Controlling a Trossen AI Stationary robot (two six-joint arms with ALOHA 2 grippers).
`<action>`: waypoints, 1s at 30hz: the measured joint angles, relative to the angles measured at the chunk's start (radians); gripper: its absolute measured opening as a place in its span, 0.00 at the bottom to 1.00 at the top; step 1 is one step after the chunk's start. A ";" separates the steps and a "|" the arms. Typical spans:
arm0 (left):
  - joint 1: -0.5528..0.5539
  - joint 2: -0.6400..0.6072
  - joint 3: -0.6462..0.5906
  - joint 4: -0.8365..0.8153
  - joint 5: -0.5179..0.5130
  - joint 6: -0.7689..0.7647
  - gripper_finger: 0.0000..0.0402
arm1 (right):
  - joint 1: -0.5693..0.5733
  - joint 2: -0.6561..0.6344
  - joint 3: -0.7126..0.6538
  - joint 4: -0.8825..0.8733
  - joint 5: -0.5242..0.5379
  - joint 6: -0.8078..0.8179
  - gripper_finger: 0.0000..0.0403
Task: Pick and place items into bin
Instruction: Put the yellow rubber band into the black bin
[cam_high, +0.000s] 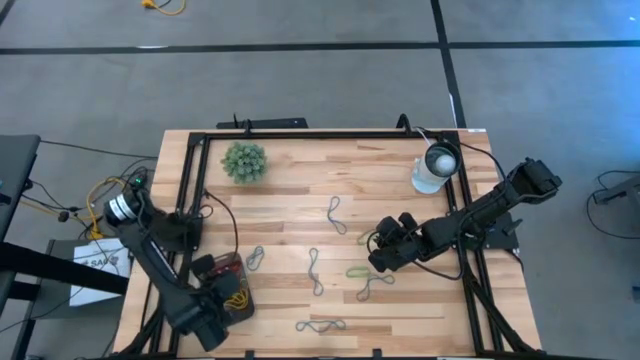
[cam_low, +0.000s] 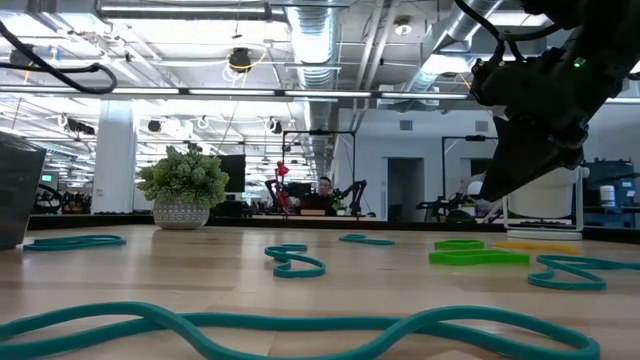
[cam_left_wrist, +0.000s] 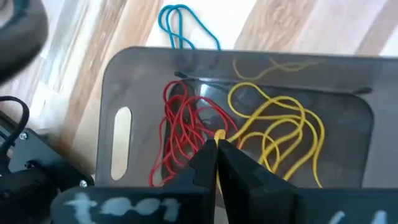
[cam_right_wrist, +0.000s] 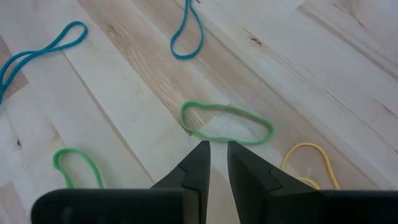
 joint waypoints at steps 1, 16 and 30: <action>0.009 0.002 0.000 0.000 0.000 0.007 0.01 | -0.001 0.000 0.000 0.000 0.000 0.000 0.13; 0.081 0.002 0.000 0.135 -0.022 0.202 0.26 | -0.002 0.000 0.000 0.001 -0.003 -0.024 0.13; 0.101 0.002 0.002 -0.006 0.000 0.058 0.30 | -0.023 0.000 0.000 -0.016 -0.148 -0.107 0.13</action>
